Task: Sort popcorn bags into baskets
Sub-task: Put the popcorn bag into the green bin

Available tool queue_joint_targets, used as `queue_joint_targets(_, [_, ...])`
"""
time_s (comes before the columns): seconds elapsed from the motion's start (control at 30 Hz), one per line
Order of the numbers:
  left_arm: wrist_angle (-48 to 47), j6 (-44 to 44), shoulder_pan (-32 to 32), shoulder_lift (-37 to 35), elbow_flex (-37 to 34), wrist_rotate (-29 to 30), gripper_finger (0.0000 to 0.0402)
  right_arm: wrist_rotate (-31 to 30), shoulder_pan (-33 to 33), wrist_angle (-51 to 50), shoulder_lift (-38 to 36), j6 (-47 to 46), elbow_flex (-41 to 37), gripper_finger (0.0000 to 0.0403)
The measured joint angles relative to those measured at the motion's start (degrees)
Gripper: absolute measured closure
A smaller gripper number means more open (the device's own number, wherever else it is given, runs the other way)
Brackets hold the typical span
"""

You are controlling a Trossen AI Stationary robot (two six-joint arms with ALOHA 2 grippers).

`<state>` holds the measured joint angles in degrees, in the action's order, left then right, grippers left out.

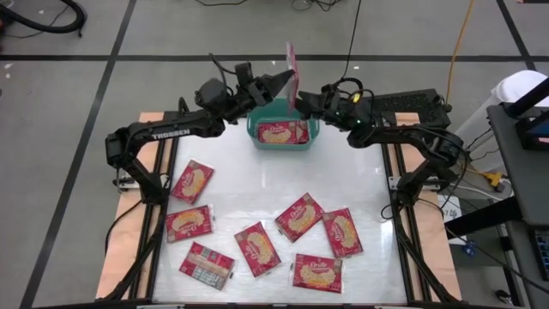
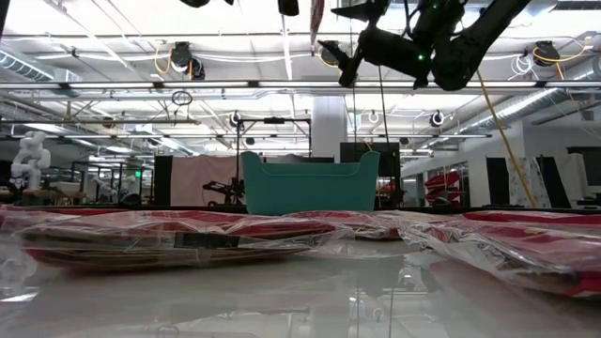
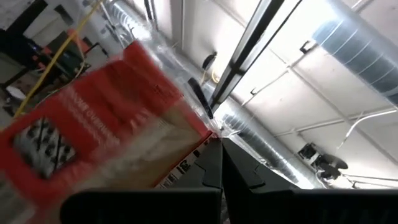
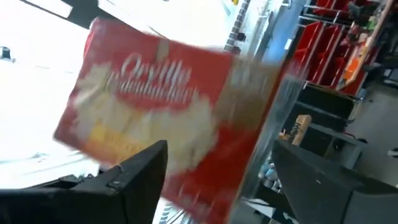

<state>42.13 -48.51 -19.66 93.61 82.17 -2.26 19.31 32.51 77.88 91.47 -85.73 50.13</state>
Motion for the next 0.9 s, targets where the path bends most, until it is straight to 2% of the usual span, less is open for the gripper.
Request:
queue_joint_targets(0.17, [4.9,-0.6,0.7,0.0,0.0,0.6,0.0401,1.7,-1.5,1.0,1.9,-3.4,0.0,0.0118])
queue_joint_targets(0.27, [4.6,-0.7,0.3,-0.1,0.0,0.8,0.0401,1.5,-2.7,4.9,3.5,-6.4,0.0,0.0120])
queue_joint_targets(0.43, [2.8,-0.8,0.1,-0.1,0.0,0.8,0.0401,-2.9,-3.8,9.8,4.4,-8.1,0.1,0.0121])
queue_joint_targets(0.53, [2.3,-1.2,0.5,0.0,0.0,0.3,0.0401,-2.8,-3.7,10.6,4.4,-8.0,1.4,0.0122])
queue_joint_targets(0.8, [1.8,-1.7,0.7,-0.2,0.2,-1.6,0.0401,-2.6,-3.7,8.0,4.5,-6.2,5.7,0.0122])
queue_joint_targets(0.9, [1.7,-2.3,0.2,-0.1,0.2,-1.6,0.0401,-0.5,-3.7,4.9,4.5,-5.0,5.7,0.0122])
